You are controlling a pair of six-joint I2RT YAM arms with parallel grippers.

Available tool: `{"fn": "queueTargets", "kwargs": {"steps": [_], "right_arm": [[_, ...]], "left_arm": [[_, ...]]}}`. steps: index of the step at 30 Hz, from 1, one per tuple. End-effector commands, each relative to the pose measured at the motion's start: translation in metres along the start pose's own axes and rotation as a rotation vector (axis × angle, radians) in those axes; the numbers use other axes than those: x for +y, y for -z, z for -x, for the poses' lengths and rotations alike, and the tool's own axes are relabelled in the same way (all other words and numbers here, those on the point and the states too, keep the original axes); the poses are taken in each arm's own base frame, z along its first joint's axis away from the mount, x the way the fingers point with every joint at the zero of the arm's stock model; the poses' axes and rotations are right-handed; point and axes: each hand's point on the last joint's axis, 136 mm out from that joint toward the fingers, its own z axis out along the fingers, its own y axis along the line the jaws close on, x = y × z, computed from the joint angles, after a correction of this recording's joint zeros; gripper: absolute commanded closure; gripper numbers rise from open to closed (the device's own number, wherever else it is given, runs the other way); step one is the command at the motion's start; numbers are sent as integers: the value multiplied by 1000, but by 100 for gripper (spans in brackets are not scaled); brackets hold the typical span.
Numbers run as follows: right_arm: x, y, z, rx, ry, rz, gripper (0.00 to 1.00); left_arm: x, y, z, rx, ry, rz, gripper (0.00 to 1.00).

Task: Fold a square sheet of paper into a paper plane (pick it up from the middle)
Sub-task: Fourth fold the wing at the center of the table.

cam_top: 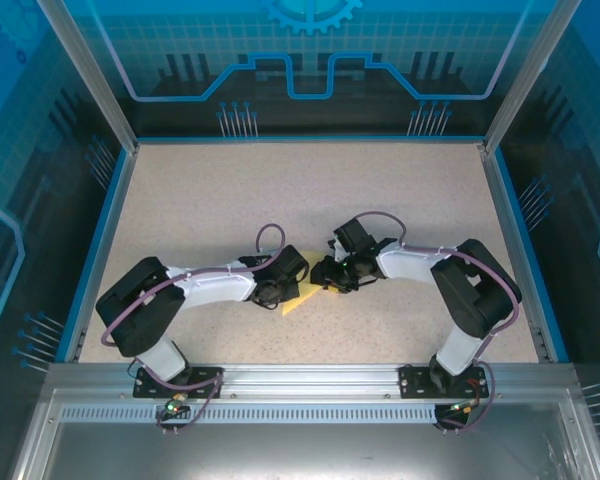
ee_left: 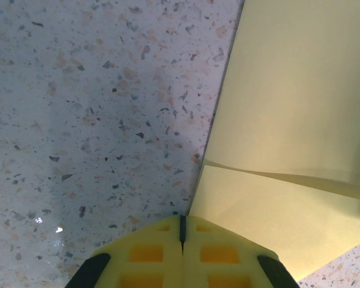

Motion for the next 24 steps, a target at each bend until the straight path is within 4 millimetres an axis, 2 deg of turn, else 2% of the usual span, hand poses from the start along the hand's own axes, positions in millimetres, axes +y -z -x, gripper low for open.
{"fn": "queueTargets", "kwargs": {"steps": [1,4,6,13,15,19,24], "right_arm": [[1,-3,0,8,-13,-14,56],[14,-4,-2,30,16,53,58],[15,-8,-6,57,23,70,62],[22,-11,-8,84,36,117,78],[22,-10,-7,79,35,115,86],[22,-1,-1,41,22,106,100],[21,24,11,-55,-28,59,100]], "left_arm": [[10,-2,-2,8,-39,59,98],[9,-2,-2,9,-39,57,99],[8,-2,-2,9,-38,51,99],[6,2,-1,5,-41,43,98],[4,7,2,-3,-48,35,96],[0,26,11,-39,-66,4,85],[-6,58,26,-122,-100,-101,52]]}}
